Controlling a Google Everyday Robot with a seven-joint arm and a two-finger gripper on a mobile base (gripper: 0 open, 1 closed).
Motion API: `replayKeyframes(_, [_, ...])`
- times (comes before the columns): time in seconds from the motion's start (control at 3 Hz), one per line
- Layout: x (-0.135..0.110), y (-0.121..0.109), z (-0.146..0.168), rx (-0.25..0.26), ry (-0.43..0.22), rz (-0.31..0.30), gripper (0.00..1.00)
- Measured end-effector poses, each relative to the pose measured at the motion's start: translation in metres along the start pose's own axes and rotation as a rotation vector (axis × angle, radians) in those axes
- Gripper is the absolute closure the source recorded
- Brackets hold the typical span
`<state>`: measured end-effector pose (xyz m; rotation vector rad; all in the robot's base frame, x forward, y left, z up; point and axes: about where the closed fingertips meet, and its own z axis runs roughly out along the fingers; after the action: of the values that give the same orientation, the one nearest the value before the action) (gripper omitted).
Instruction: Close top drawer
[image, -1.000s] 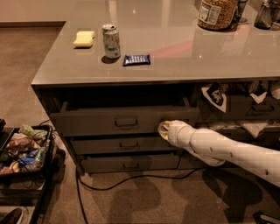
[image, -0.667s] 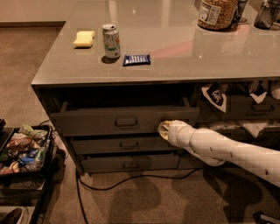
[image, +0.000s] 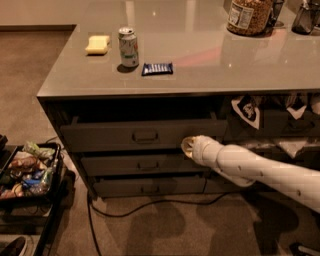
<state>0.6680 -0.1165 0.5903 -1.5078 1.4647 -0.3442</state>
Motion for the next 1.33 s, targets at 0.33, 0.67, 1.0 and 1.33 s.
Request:
replayKeyframes(0.33, [0.005,-0.003,0.008,0.003,-0.004,-0.017,1.0])
replayKeyframes(0.67, [0.01,-0.009,0.017,0.008,-0.009,-0.035,1.0])
replayKeyframes(1.0, [0.015,-0.015,0.027,0.016,-0.016,-0.051,1.0])
replayKeyframes(1.33, [0.015,-0.014,0.026,0.016,-0.016,-0.051,1.0])
